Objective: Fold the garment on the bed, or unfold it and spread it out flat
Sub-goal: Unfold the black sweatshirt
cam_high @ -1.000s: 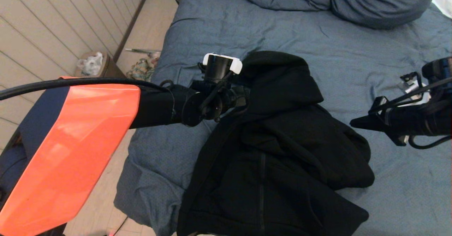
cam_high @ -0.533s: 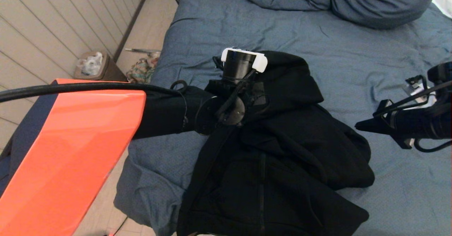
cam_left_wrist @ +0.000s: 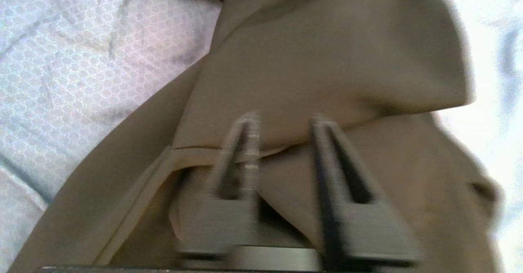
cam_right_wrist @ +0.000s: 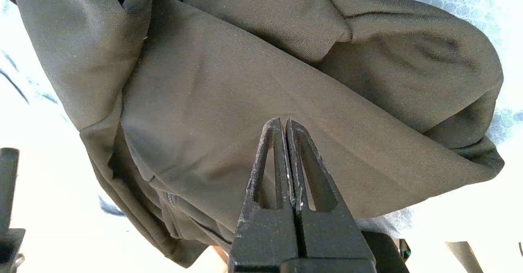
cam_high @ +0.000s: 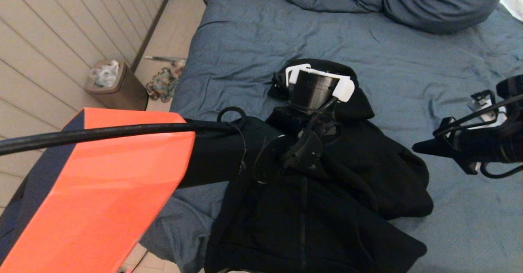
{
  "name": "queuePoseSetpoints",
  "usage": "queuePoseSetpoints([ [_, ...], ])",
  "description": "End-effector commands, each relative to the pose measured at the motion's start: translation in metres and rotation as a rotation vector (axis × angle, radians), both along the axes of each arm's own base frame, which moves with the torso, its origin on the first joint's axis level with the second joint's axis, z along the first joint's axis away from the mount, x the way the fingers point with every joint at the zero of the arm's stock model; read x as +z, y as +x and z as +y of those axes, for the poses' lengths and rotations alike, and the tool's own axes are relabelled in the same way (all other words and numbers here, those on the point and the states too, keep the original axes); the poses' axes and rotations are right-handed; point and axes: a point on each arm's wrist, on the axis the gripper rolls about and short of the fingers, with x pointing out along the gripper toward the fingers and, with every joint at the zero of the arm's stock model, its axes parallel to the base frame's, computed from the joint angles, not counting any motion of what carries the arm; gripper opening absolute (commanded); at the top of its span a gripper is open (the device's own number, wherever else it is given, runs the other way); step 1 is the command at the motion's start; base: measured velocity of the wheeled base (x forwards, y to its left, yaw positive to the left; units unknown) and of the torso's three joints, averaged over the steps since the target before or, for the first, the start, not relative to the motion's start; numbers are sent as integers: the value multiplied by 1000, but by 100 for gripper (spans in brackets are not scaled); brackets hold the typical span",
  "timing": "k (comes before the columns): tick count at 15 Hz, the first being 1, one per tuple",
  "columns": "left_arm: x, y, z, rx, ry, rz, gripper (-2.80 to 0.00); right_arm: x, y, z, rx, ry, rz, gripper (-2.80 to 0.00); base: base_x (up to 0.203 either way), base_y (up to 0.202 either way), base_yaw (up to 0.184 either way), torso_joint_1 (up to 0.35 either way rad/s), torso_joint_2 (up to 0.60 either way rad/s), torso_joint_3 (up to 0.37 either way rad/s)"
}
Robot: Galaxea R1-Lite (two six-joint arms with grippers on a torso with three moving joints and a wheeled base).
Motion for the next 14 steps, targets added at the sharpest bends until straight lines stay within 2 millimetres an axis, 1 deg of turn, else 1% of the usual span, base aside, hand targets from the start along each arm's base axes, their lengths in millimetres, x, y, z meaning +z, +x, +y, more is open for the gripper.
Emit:
queuePoseSetpoints([
  [1,-19,3,-9,1,36,8,0,-1,1,0,0,5,6,-280,0,0,0,0,0,0],
  [4,-61,18,-25,-9,115,-16,0,-4,0,0,11,2,10,-280,0,0,0,0,0,0],
  [6,-75,24,-31,-4,133,-67,0,-5,-2,1,29,-5,9,-280,0,0,0,0,0,0],
  [7,-77,26,-31,11,134,-78,0,-6,-3,1,33,-7,13,-280,0,0,0,0,0,0],
  [8,-79,35,-28,49,145,-96,0,-9,-5,3,48,-13,18,-280,0,0,0,0,0,0],
  [9,-79,41,-25,64,152,-119,0,-9,-5,4,54,-16,18,-280,0,0,0,0,0,0],
  [11,-79,47,-21,79,155,-135,0,-11,-6,5,58,-15,25,-280,0,0,0,0,0,0],
  [14,-93,54,-22,87,191,-149,0,-11,-6,5,60,-14,24,-280,0,0,0,0,0,0],
])
